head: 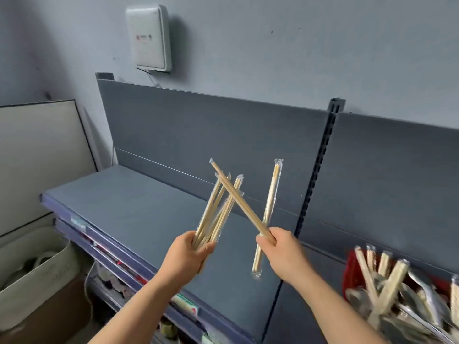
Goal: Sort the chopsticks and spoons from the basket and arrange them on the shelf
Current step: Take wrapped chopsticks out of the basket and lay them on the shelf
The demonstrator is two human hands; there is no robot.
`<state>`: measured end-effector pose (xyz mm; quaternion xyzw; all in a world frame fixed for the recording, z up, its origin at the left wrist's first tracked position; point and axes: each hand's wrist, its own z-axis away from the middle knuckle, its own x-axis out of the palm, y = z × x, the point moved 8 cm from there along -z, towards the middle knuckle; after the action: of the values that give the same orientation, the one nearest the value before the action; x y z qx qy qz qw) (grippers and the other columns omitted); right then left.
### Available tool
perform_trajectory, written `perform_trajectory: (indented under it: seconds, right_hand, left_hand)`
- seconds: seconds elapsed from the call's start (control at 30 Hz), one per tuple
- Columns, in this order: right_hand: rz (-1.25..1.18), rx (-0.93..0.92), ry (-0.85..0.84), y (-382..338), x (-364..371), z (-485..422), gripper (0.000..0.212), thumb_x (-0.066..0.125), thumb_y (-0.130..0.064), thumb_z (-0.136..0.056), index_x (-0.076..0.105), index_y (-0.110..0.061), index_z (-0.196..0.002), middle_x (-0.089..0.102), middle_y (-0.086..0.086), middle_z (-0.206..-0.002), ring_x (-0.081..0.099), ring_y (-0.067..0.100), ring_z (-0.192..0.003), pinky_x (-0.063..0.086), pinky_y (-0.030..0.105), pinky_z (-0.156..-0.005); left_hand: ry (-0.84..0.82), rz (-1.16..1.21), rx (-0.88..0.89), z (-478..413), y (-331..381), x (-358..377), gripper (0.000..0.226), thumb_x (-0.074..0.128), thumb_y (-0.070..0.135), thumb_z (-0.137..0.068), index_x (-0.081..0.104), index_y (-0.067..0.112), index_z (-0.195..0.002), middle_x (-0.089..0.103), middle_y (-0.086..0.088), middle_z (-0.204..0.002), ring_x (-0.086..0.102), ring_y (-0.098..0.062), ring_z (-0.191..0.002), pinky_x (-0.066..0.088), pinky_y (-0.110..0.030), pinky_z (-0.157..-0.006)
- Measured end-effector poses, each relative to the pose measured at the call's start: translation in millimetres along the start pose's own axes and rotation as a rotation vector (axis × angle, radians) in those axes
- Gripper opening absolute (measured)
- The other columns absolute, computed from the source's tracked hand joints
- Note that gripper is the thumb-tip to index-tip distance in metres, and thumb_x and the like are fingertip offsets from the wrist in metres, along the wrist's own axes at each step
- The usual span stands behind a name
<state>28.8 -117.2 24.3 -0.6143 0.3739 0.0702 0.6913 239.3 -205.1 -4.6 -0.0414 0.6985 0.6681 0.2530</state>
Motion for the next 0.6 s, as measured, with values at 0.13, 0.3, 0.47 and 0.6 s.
perform_trajectory:
  seconds: [0.13,0.3,0.47,0.6]
  right_hand:
    - [0.056,-0.024,-0.052,-59.7,87.9,-32.2,0.036,0.053,-0.027,-0.094,0.037,-0.017,-0.063,0.037,-0.007,-0.053,0.032,0.011,-0.048,0.026,0.026,-0.046]
    - [0.083,-0.019,-0.103,-120.3,181.7,-69.2,0.030,0.050,-0.025,-0.096,0.045,-0.016,-0.067,0.047,-0.002,-0.061,0.041,0.017,-0.056,0.033,0.030,-0.054]
    - [0.140,-0.003,-0.117,-150.9,246.7,-108.8,0.030,0.049,-0.025,-0.096,0.045,-0.019,-0.067,0.049,-0.004,-0.061,0.043,0.016,-0.056,0.034,0.029,-0.052]
    - [0.187,0.007,-0.132,-155.9,287.9,-150.7,0.029,0.046,-0.026,-0.097,0.045,-0.020,-0.069,0.048,-0.005,-0.064,0.043,0.013,-0.055,0.031,0.026,-0.047]
  left_hand:
    - [0.080,-0.084,-0.061,-30.7,-48.6,-102.2,0.031,0.073,0.030,-0.084,0.054,0.011,-0.069,0.048,0.004,-0.048,0.041,-0.014,-0.043,0.035,-0.027,-0.048]
    - [0.116,-0.239,-0.118,-73.4,-88.3,-205.5,0.025,0.073,0.039,-0.082,0.061,0.019,-0.072,0.057,0.006,-0.056,0.050,-0.012,-0.050,0.039,-0.026,-0.053]
    - [0.073,-0.328,-0.160,-130.0,-120.3,-263.0,0.024,0.075,0.041,-0.080,0.061,0.023,-0.072,0.058,0.009,-0.060,0.051,-0.006,-0.053,0.036,-0.023,-0.049]
    - [0.027,-0.400,-0.180,-186.2,-145.6,-284.8,0.025,0.076,0.041,-0.079,0.061,0.022,-0.073,0.057,0.007,-0.063,0.050,-0.007,-0.055,0.034,-0.023,-0.049]
